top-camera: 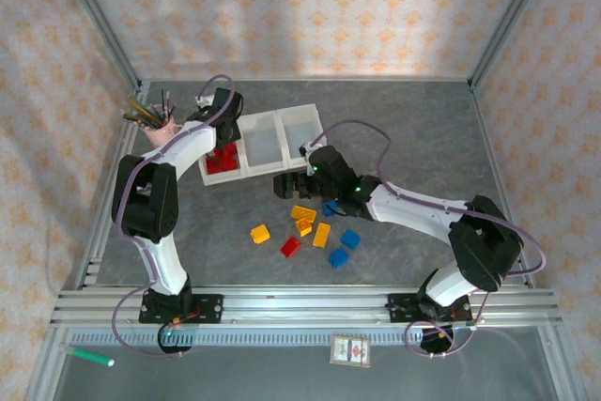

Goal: Sort the legos into containers by color
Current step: Place the lego in the container, then pick up the lego from the middle-left of the table.

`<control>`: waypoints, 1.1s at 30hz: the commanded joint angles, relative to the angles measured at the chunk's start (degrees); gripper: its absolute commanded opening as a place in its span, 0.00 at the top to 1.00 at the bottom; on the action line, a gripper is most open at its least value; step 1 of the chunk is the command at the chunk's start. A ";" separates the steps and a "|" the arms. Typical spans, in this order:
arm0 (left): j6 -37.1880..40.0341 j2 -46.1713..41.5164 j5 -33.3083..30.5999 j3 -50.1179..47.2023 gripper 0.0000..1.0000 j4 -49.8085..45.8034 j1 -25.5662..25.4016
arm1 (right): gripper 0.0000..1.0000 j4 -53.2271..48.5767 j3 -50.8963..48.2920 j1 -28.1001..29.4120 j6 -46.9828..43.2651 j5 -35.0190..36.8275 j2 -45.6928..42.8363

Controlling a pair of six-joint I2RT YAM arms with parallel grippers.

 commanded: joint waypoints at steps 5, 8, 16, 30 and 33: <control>1.89 -3.05 -0.32 1.99 0.21 -1.71 0.67 | 0.00 -1.31 1.75 -0.96 -1.36 1.41 -0.85; 1.38 -3.88 0.95 2.63 0.20 -3.33 0.69 | 0.00 -2.05 1.67 -1.22 -1.58 1.52 -1.66; -0.19 -15.54 9.72 -7.36 0.19 -1.11 -1.89 | 0.00 -6.07 -0.16 -2.67 -1.35 1.08 -5.23; -11.00 -34.14 11.88 -26.55 0.20 -3.52 -23.22 | 0.00 -12.58 -8.88 -3.21 2.21 -4.49 -11.76; -13.66 -35.56 12.20 -28.51 0.21 -3.35 -29.18 | 0.00 -12.47 -12.14 -3.23 3.65 -5.82 -13.24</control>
